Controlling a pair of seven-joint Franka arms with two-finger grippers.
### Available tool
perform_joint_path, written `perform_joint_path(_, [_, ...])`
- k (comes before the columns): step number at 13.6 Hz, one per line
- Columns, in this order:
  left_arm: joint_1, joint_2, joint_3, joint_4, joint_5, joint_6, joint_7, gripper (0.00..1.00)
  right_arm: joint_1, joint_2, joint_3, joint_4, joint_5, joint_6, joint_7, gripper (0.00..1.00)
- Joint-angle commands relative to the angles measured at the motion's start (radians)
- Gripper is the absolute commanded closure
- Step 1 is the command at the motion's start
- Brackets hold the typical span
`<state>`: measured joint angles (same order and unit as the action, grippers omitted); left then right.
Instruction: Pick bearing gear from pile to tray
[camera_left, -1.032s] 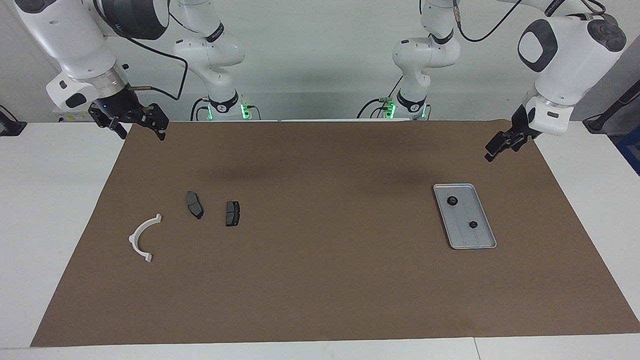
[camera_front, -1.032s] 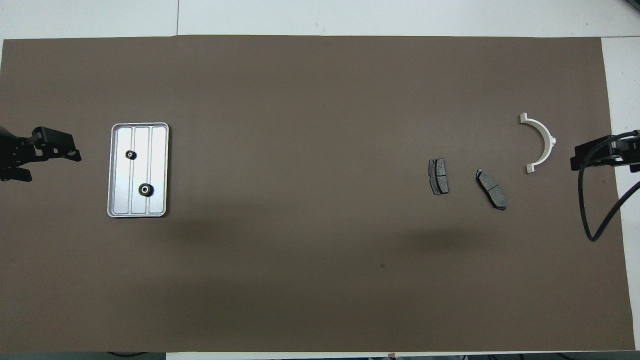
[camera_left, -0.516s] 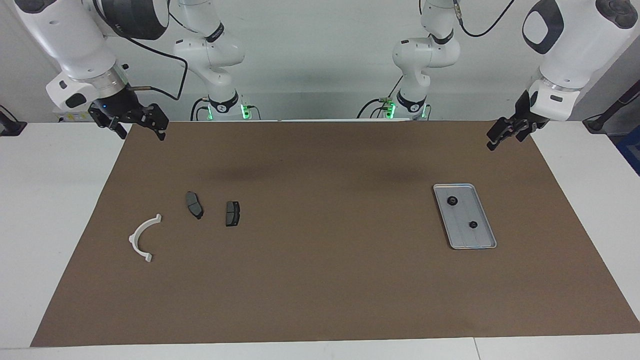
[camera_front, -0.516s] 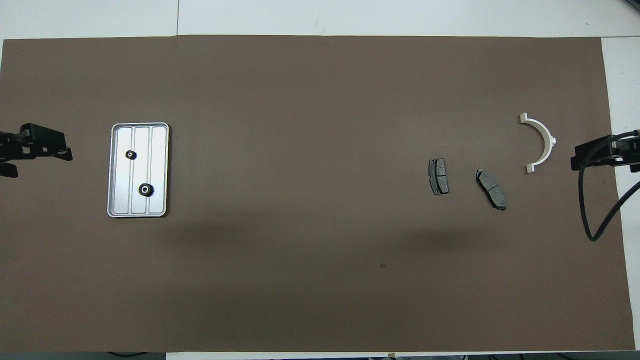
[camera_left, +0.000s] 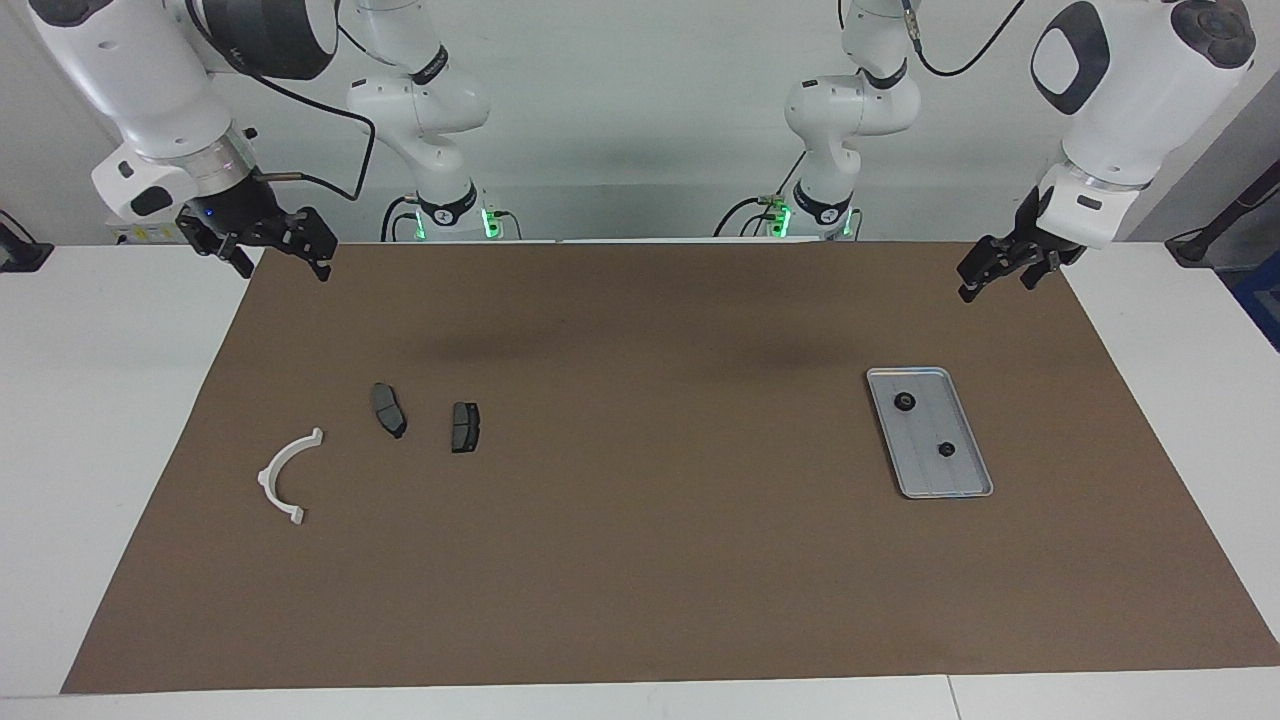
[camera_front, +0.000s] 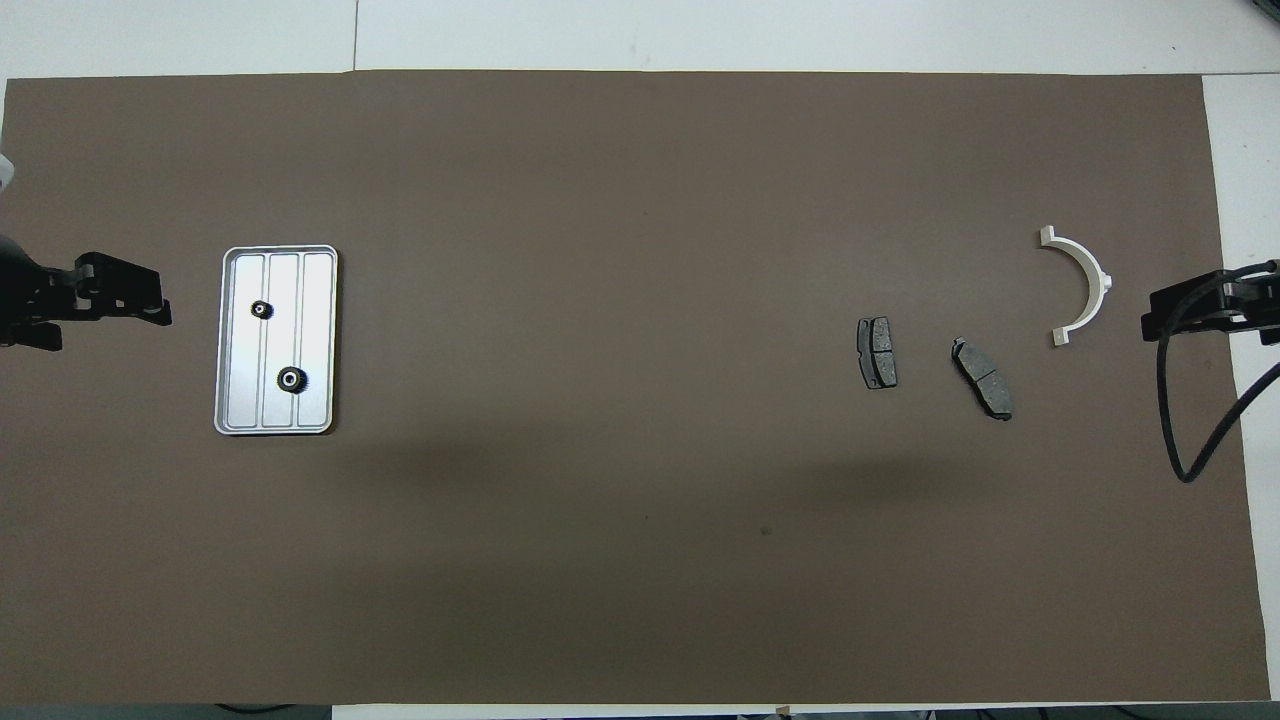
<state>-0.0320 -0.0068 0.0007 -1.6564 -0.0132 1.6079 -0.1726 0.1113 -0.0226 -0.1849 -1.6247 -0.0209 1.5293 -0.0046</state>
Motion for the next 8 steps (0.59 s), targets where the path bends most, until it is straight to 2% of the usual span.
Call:
perform_joint_path(1, [0.001,0.004,-0.004,0.009,0.013,-0.020,0.013,0.00,-0.007,-0.010,-0.002,0.000,0.007,-0.014,-0.031,0.00])
perform_joint_path(8, [0.011,0.001,-0.004,-0.003,0.012,-0.005,0.013,0.00,-0.007,-0.010,-0.002,0.000,0.007,-0.014,-0.031,0.00])
